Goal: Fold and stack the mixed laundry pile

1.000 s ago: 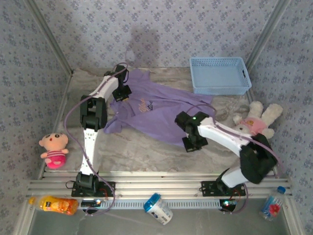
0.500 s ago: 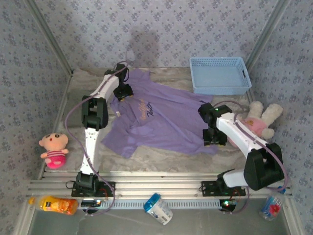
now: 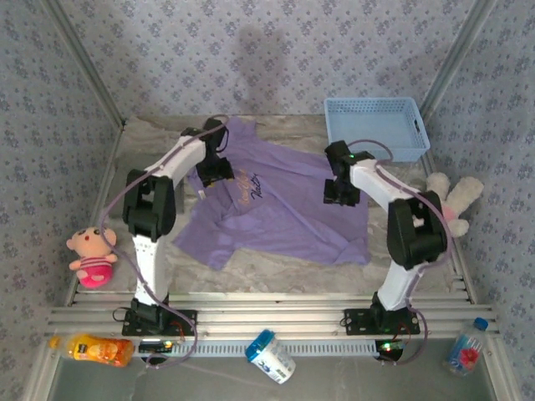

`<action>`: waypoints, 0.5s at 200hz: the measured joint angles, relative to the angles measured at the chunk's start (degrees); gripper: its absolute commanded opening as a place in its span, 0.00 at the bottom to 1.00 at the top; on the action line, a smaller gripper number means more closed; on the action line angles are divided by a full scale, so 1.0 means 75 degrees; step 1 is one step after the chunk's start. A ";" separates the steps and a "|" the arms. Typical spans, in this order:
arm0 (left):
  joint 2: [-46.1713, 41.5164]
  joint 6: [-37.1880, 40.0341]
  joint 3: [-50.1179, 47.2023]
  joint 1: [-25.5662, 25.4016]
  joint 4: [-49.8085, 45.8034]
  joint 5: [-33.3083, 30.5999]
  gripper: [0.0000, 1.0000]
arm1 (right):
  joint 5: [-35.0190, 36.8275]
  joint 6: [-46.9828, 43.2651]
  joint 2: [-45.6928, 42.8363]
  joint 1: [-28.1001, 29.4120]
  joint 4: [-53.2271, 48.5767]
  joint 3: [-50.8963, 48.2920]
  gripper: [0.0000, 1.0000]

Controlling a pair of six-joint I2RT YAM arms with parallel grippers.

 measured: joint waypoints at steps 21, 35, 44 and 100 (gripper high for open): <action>-0.1163 -0.0294 -0.1620 -0.0341 0.0303 -0.0125 0.41 | -0.0181 -0.0006 0.0935 0.0332 0.0376 0.0912 0.47; -0.1702 -0.0510 -0.2579 -0.0449 0.0458 -0.0277 0.35 | -0.0309 0.0003 0.1413 0.0522 0.0600 0.1428 0.48; -0.1964 -0.0624 -0.3182 -0.0501 0.0536 -0.0405 0.33 | -0.0385 0.0017 0.1676 0.0629 0.0731 0.1702 0.47; -0.2413 -0.1533 -0.4998 -0.0647 0.1011 -0.0994 0.26 | -0.0711 0.0635 0.2882 0.0688 0.1049 0.2763 0.47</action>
